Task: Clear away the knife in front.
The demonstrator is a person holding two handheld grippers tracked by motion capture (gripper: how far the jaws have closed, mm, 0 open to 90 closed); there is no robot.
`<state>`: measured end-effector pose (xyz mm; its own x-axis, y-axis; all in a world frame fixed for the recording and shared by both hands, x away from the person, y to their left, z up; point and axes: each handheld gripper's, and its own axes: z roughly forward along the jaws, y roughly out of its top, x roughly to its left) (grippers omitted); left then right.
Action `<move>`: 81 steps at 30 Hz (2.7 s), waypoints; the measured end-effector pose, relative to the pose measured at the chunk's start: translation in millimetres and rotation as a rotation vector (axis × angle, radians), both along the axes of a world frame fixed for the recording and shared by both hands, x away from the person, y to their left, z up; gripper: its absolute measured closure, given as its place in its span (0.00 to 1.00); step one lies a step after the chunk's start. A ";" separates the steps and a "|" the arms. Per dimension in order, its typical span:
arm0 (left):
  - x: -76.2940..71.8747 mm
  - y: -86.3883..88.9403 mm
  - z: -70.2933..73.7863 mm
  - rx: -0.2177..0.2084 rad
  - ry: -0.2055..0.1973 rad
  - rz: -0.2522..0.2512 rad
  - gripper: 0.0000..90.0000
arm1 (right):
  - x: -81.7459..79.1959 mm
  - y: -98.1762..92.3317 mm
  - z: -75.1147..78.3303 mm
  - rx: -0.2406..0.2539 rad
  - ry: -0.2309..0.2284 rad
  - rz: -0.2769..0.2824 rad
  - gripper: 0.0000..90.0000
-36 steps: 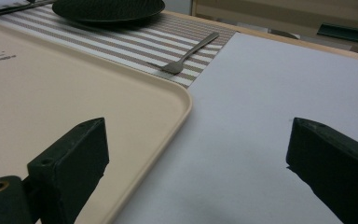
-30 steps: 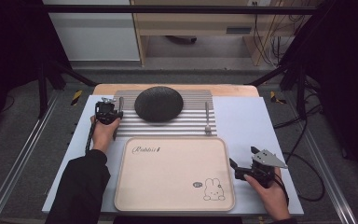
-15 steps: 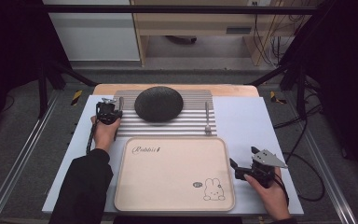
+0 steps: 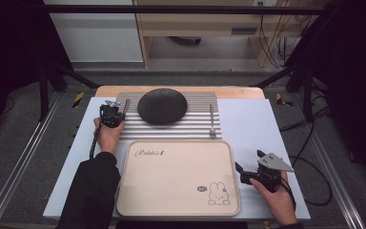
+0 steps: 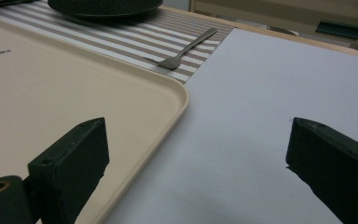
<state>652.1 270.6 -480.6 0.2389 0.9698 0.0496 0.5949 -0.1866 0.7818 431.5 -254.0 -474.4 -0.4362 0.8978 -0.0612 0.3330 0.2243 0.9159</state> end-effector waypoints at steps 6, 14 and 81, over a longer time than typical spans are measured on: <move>-14.5 -1.8 12.0 -0.015 -0.036 -0.029 0.89 | -0.1 0.4 0.1 -0.003 -0.003 0.001 0.07; -54.9 -12.9 32.9 -0.091 -0.105 -0.132 0.89 | 0.1 3.1 0.1 -0.009 -0.002 0.009 0.07; -210.8 -113.8 2.4 0.024 0.058 -0.519 0.89 | -2.4 3.4 3.0 -0.025 -0.017 0.013 0.07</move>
